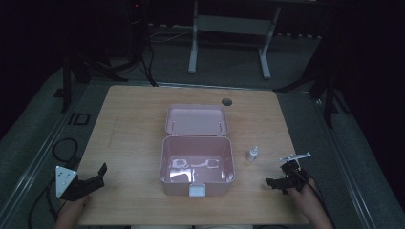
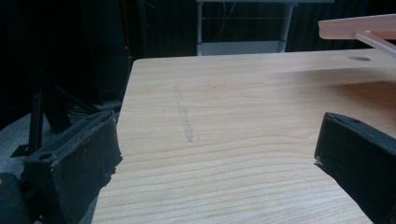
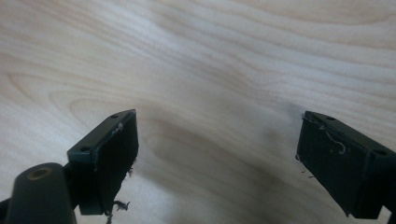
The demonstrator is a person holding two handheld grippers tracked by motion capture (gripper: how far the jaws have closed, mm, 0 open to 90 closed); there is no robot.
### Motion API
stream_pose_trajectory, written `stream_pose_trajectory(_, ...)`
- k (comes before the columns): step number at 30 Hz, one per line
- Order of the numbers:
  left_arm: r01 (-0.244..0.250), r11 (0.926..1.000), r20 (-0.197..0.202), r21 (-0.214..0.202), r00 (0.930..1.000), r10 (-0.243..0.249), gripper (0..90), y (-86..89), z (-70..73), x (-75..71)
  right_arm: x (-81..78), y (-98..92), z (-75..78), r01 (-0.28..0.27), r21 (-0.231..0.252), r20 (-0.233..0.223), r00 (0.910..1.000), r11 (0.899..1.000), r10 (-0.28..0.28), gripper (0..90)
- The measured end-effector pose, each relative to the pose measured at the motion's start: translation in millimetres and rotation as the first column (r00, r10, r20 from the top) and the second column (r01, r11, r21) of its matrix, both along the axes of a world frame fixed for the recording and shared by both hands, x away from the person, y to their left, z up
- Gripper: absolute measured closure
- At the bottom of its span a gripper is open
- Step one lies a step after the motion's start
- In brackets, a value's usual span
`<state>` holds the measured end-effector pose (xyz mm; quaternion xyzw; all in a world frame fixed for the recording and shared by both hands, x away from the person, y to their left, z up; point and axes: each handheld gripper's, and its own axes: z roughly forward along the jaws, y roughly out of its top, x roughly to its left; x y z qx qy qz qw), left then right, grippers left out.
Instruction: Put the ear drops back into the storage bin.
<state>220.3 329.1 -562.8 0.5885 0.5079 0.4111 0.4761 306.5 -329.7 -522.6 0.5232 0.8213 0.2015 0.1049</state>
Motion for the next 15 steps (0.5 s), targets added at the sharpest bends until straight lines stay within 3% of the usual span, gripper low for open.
stream_pose_trajectory(6,0.000,1.0000,-0.001,-0.001,1.0000,0.000,0.4,0.1,0.0,0.0,0.4,1.8,1.8,-0.023,-0.025,-0.044,0.9988,0.999,0.022,12.2)
stream_pose_trajectory(10,0.000,1.0000,-0.001,-0.003,1.0000,0.000,0.4,0.2,0.0,0.1,0.9,6.3,3.1,-0.088,-0.062,-0.128,0.9886,0.994,0.080,12.1)
stream_pose_trajectory(15,0.000,1.0000,-0.002,-0.002,1.0000,0.000,0.4,0.1,0.0,0.2,1.7,11.3,5.2,-0.151,-0.102,-0.198,0.9717,0.983,0.128,12.1)
